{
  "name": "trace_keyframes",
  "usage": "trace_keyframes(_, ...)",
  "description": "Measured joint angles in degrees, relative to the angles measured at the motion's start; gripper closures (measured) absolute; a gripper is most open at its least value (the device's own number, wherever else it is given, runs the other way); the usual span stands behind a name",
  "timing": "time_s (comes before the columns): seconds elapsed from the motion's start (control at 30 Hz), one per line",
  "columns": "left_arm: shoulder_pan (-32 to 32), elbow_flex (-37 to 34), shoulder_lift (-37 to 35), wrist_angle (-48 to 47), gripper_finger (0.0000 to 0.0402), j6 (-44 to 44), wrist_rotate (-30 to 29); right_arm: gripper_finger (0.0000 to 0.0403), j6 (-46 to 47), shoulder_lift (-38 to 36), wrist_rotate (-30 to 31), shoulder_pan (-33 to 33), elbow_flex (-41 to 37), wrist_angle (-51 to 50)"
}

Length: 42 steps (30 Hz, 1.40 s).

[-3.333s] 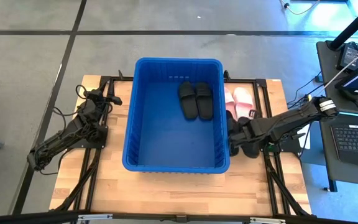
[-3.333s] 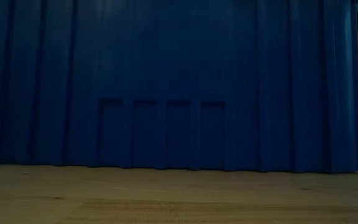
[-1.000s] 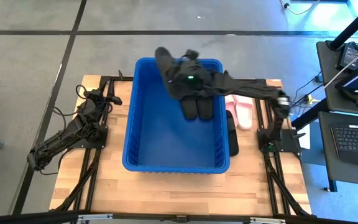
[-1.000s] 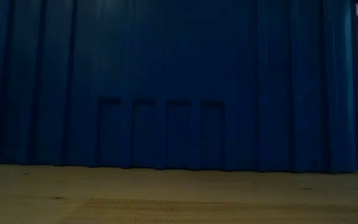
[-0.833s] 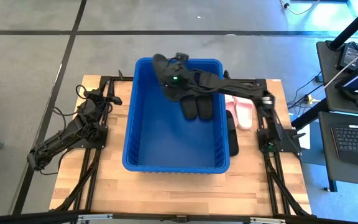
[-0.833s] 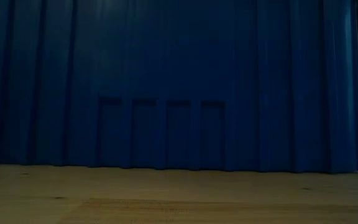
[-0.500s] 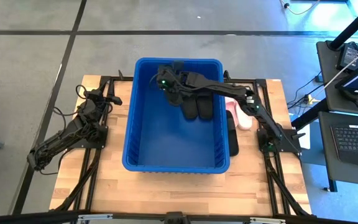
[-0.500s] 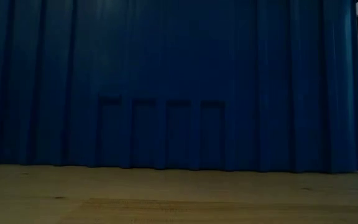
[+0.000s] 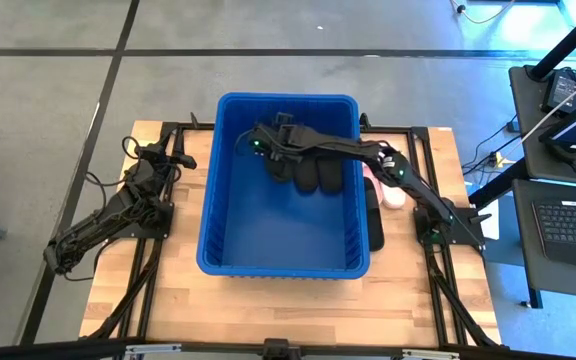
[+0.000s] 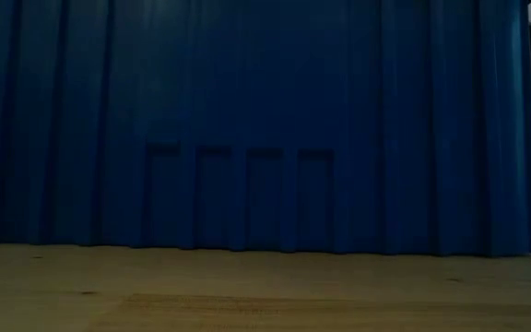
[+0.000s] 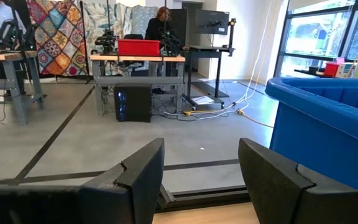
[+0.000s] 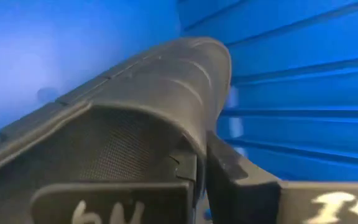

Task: Pick and place slides into bin
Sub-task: Put the black slipper into the blue bin

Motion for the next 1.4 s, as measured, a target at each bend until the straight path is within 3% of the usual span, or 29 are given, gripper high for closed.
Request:
trace_keyframes(0.47,0.00,0.00,-0.01,0.00,0.0200,0.00,0.00,0.0381,0.13,3.45,-0.05,-0.17,0.01,1.40)
trace_keyframes(0.7,0.00,0.00,0.00,0.00,0.0200,0.00,0.00,0.0346,0.05,3.47,-0.13,-0.24,-0.04,2.51)
trace_keyframes(0.87,0.00,0.00,0.00,0.01,0.0200,0.00,0.00,0.0310,-0.05,3.47,-4.75,-0.73,-0.04,2.52)
trace_keyframes(1.07,0.01,0.00,0.02,0.01,0.0200,0.00,0.00,0.0272,1.20,3.47,-5.45,-0.87,-0.04,2.61)
trace_keyframes(1.4,0.00,0.00,0.01,0.00,0.0200,0.00,0.02,0.0264,1.46,3.45,-5.38,-0.85,-0.04,1.07)
